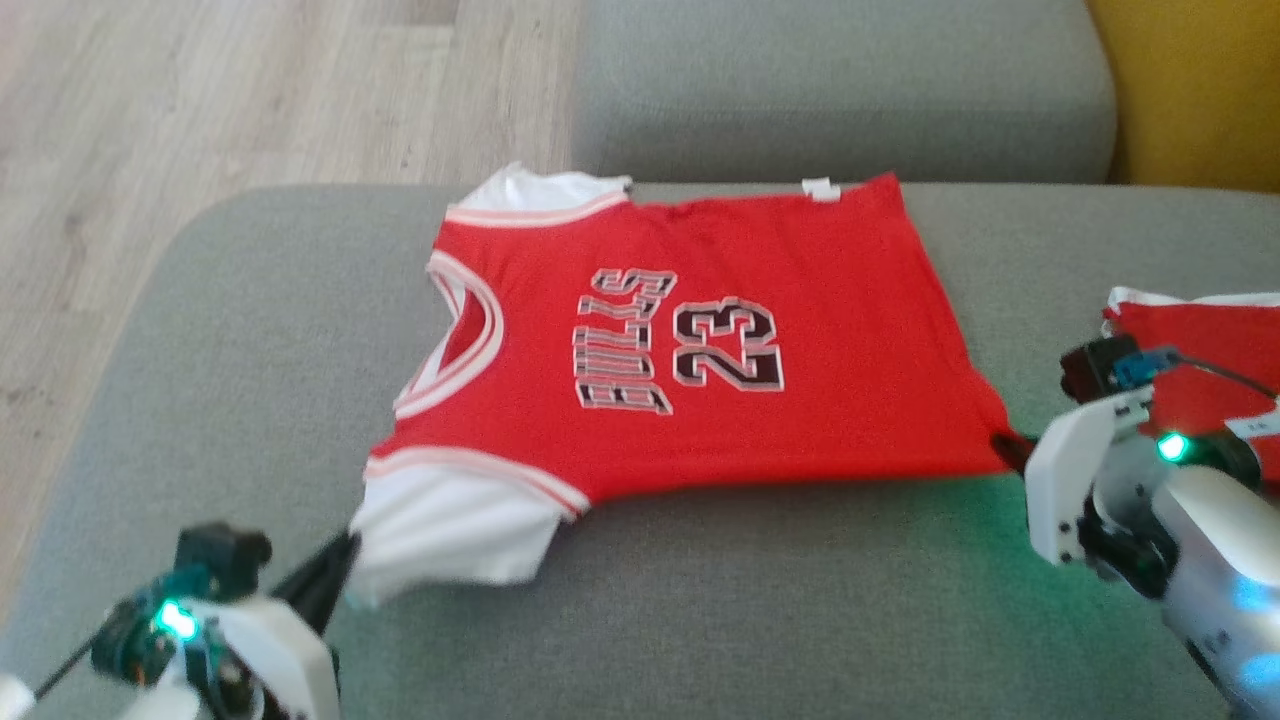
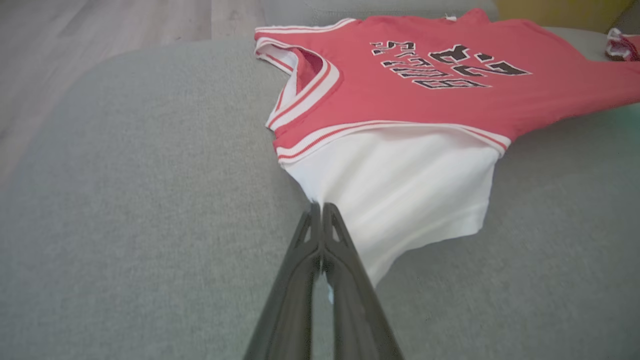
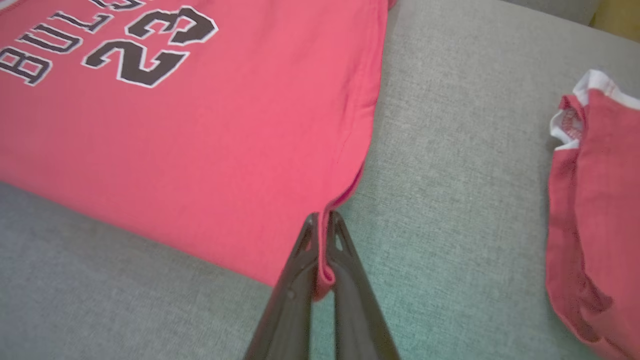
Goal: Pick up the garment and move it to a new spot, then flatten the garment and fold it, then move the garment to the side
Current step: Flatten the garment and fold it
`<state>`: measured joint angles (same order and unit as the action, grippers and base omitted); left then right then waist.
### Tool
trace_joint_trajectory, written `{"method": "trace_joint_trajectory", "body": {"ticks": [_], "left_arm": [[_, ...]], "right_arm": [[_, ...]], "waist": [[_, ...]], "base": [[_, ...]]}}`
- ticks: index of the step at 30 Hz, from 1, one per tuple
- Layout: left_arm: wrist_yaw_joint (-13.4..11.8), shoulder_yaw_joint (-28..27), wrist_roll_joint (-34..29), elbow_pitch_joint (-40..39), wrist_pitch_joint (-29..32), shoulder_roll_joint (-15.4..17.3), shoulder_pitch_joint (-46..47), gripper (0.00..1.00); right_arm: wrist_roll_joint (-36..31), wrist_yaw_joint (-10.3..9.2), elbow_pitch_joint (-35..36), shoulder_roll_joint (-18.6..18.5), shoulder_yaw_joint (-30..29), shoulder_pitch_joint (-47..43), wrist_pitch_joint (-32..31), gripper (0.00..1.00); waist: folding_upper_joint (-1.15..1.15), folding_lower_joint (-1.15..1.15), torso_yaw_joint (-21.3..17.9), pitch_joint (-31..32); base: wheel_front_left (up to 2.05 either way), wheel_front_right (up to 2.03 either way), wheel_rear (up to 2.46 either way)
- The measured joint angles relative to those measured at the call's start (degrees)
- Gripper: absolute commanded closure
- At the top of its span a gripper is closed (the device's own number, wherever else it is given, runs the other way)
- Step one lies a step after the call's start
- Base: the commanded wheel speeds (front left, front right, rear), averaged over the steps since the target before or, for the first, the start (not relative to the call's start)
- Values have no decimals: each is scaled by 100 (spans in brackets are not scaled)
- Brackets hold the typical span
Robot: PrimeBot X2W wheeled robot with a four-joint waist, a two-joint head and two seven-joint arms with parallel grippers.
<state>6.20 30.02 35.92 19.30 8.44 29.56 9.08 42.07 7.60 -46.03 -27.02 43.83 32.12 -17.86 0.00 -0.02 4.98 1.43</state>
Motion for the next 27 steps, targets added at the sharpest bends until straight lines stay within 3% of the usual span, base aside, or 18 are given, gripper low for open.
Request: {"method": "trace_joint_trajectory", "body": {"ticks": [6,11,17,27], "left_arm": [[-367,-20,244,-1248,656,419,-712,100],[-572,-49,167,-1630,824,572,-625,100],[-548,-43,45,-1594,1011,591,-82,100],[-130,194,-175,-652,1474,498,1521,100]], "right_arm": [[704,0,938,-575,168,-455,-396,100],[740,0,1210,-654,93,-462,-460,100],[669,0,1236,-644,-58,-236,-565,100],[236,0,840,-366,-327,737,-687,100]], "waist": [[0,1,-30,72],[0,2,-66,-62],[0,2,-87,-317],[0,3,-145,-999]], "base": [[0,0,0],[0,0,0],[0,0,0],[0,0,0]]}}
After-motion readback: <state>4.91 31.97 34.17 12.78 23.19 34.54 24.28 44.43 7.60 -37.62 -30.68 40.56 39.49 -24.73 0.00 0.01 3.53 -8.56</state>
